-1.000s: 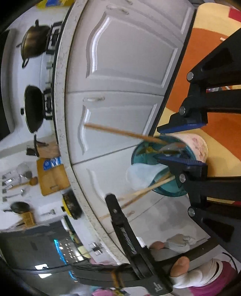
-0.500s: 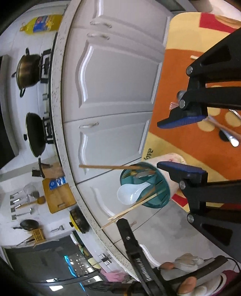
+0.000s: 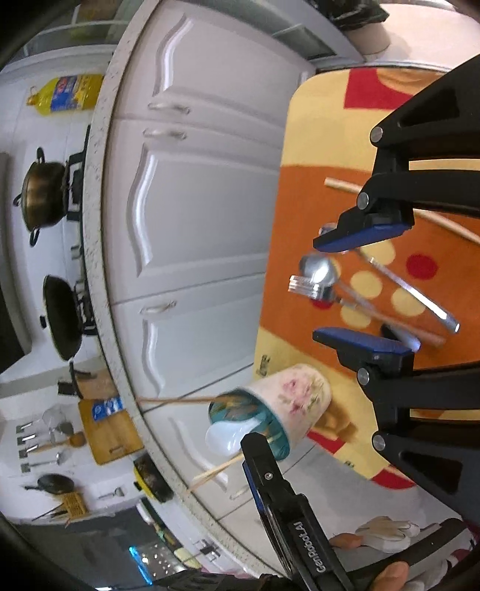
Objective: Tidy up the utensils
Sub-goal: 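Move both open tools back over the remaining steel fork and spoons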
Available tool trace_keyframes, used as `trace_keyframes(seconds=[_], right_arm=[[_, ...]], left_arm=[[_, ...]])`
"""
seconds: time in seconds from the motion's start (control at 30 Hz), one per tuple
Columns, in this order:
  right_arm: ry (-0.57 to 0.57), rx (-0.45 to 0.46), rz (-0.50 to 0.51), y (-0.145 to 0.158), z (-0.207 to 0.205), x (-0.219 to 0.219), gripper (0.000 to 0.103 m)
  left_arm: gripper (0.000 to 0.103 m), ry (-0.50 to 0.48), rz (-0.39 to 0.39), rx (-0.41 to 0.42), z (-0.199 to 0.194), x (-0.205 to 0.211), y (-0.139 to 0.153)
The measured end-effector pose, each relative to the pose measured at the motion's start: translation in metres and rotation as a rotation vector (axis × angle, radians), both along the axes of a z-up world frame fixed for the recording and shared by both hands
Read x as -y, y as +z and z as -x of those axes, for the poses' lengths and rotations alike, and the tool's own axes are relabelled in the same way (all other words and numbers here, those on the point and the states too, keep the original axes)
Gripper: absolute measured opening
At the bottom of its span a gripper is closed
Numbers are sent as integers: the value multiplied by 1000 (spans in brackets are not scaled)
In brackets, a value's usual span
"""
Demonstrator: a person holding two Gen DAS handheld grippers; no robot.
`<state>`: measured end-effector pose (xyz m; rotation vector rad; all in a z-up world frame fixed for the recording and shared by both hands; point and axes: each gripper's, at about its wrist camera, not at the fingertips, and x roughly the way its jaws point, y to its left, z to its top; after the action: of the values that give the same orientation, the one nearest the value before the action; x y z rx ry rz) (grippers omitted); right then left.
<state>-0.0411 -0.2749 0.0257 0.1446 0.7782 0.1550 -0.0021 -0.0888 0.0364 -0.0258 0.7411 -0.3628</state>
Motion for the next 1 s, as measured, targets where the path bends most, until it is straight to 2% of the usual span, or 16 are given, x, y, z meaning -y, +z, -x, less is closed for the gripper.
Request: trace_keyframes(seconds=[0.3, 0.4, 0.6, 0.87, 1.0], right_arm=[[-81, -12, 2, -22, 3, 48, 41], [-94, -23, -43, -31, 1, 66, 41], [-119, -58, -38, -37, 1, 92, 41], [-168, -48, -62, -26, 15, 98, 41], [-164, -21, -84, -9, 20, 88, 41]], left_arm=[[49, -41, -45, -81, -15, 52, -26], [49, -55, -57, -110, -25, 71, -32], [49, -90, -65, -113, -34, 99, -32], [49, -99, -68, -74, -11, 83, -20], [49, -93, -76, -67, 0, 69, -15]])
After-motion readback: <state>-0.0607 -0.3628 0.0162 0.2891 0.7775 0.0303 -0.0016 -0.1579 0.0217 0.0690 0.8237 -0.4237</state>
